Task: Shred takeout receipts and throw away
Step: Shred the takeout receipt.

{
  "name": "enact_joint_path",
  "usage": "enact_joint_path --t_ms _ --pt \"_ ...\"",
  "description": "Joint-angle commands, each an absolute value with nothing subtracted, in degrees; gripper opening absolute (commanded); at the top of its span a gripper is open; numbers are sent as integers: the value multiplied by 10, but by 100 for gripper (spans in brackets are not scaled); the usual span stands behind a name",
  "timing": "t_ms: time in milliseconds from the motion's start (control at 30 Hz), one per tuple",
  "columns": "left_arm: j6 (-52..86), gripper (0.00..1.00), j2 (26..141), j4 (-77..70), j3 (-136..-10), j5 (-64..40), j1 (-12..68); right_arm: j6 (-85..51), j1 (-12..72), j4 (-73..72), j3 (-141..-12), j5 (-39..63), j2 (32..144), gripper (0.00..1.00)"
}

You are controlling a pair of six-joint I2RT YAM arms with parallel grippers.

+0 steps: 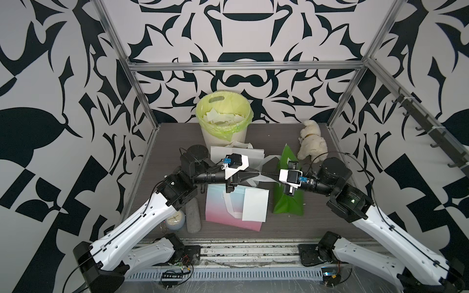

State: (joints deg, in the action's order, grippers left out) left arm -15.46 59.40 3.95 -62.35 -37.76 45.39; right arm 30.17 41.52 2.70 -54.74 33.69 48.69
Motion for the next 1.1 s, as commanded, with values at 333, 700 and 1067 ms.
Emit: enact_joint_path --t_ms 333,700,1067 --pt "-134 16 607 25 -634 -378 455 299 419 -5 -541 327 474 0" --pt "-22 0 610 -38 -647 -366 455 346 421 -7 -524 284 467 0" --pt "127 0 635 -97 -658 -284 455 423 433 -12 -496 262 438 0"
